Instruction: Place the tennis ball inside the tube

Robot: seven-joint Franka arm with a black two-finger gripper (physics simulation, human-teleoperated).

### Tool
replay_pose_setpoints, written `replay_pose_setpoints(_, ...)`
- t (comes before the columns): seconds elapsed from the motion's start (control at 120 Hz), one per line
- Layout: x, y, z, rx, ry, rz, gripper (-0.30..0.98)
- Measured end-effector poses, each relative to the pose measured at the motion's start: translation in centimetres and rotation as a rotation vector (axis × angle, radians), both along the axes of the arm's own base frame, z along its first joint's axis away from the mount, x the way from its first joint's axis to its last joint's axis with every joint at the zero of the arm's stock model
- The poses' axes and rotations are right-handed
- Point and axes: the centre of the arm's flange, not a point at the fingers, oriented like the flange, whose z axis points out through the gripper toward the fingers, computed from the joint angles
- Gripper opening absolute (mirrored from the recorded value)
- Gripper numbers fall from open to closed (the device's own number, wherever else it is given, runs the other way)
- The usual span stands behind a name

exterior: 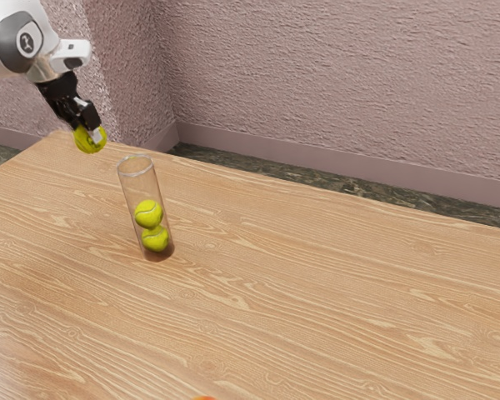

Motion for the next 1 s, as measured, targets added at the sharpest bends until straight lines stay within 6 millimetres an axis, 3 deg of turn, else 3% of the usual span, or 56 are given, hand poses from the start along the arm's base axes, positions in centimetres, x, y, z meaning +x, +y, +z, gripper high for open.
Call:
replay_pose_setpoints(0.167, 1.3, -0.2, -0.7, -0.025, -0.003, 0.007, 0.28)
replay_pose_setpoints(0.292, 3.1, -2.0, -1.0, -0.032, -0.017, -0.014, 0.27)
replay_pose_setpoints(0.5, 4.1, -3.2, -1.8, -0.039, -0.020, -0.014, 0.26)
replay_pose_setpoints(0.767, 4.2, -5.3, -1.5, -0.048, -0.030, -0.010, 0.27)
replay_pose_setpoints(1.0, 3.5, -5.4, -2.8, -0.057, -0.002, 0.013, 0.28)
